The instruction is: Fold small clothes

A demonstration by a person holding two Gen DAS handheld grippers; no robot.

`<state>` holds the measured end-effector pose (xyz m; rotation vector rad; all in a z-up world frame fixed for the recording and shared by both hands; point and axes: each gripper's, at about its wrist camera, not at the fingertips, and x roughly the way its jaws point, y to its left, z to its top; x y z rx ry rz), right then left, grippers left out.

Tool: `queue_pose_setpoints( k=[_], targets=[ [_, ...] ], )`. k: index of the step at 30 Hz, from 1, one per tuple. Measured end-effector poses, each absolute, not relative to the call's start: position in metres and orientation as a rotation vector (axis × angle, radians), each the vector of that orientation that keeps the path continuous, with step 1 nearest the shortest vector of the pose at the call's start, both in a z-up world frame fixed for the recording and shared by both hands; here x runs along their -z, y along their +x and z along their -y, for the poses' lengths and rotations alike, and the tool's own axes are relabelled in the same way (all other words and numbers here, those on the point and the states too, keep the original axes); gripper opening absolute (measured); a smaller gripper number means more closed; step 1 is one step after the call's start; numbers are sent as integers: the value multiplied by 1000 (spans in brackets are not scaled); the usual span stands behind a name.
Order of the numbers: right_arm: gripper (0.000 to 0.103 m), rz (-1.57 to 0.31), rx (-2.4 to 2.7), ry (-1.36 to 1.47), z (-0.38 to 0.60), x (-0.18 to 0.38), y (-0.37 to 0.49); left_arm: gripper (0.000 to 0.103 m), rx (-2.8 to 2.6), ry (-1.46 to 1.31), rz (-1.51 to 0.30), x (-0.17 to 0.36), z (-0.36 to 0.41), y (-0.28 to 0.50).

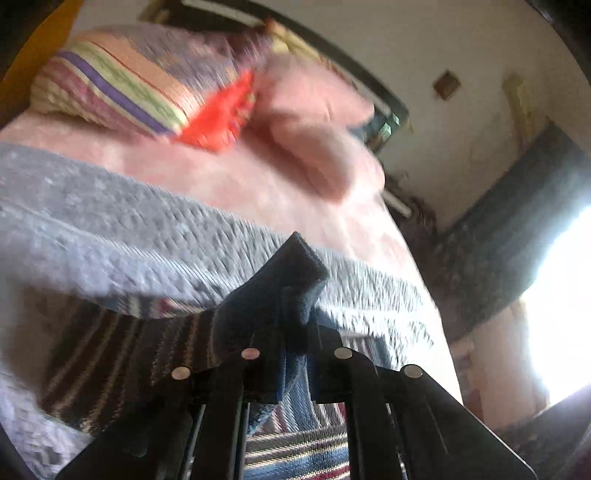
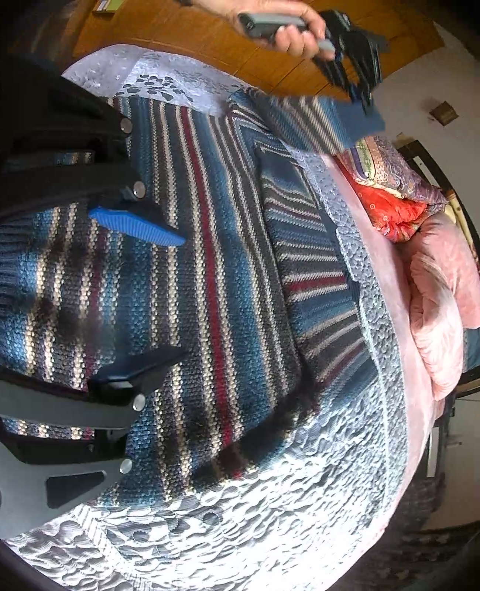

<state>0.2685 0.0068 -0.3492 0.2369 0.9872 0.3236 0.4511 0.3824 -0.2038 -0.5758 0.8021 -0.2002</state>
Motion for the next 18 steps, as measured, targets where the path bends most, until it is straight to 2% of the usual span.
queue_pose_setpoints(
  k=[3, 4, 6, 8, 9, 13, 18],
  targets=[
    [57, -1009, -327, 265, -3, 355, 275, 9, 226, -526, -891, 246, -342, 465],
    [57, -1017, -331, 279, -3, 357, 278, 13, 241, -505, -934, 260, -330, 470],
    [57, -1021, -341, 305, -3, 357, 284, 24, 246, -457, -1030, 294, -307, 477],
    [59, -1029, -371, 354, -5, 354, 298, 41, 256, -447, -1073, 313, -301, 473],
    [61, -1033, -396, 383, -7, 352, 308, 45, 253, -461, -1070, 319, -305, 467],
    [68, -1082, -503, 528, -21, 353, 357, 70, 226, -585, -995, 312, -345, 424],
    [63, -1224, -606, 783, -51, 385, 438, 72, 197, -594, -984, 310, -376, 353]
  ],
)
